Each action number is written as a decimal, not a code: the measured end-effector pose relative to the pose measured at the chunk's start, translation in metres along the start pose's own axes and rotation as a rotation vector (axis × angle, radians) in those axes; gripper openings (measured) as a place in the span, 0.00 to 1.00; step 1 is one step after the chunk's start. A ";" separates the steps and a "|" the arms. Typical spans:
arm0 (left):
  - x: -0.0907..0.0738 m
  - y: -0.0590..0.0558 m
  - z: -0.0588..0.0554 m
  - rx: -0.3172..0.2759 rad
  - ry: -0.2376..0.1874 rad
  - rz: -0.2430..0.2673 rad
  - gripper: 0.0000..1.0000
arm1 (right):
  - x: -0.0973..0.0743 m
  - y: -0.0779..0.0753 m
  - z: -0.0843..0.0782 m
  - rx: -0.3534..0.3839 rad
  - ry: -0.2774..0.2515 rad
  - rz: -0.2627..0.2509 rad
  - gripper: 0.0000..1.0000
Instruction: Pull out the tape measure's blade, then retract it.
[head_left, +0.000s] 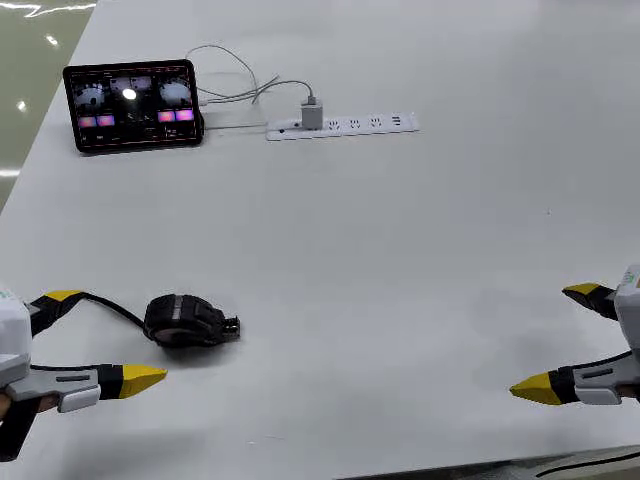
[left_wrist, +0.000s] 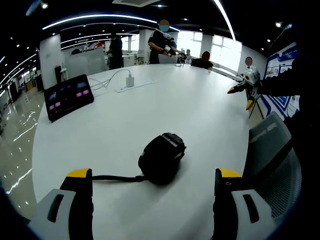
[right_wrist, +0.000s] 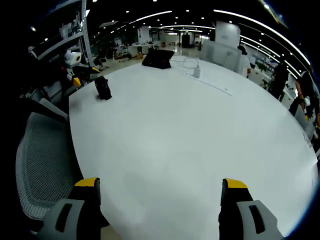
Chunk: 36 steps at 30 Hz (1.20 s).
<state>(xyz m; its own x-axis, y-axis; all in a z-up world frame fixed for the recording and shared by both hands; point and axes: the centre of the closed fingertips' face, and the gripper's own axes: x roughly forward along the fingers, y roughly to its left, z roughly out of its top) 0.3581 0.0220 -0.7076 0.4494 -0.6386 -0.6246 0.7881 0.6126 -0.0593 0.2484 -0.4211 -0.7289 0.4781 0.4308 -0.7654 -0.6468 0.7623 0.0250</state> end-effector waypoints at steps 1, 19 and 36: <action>0.000 0.000 0.001 0.004 -0.003 -0.002 0.99 | 0.000 0.000 0.002 -0.002 -0.001 0.001 0.99; 0.010 0.003 0.005 0.079 0.053 -0.047 0.99 | 0.016 0.007 0.039 -0.100 -0.037 0.032 0.99; 0.027 0.002 0.012 0.226 0.127 -0.120 0.98 | 0.042 0.026 0.074 -0.202 -0.091 0.092 0.99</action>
<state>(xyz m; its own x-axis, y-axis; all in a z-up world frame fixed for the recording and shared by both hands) 0.3772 0.0007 -0.7149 0.3028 -0.6281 -0.7168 0.9126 0.4079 0.0280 0.2953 -0.3480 -0.7128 0.4573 0.5430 -0.7043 -0.7916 0.6094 -0.0441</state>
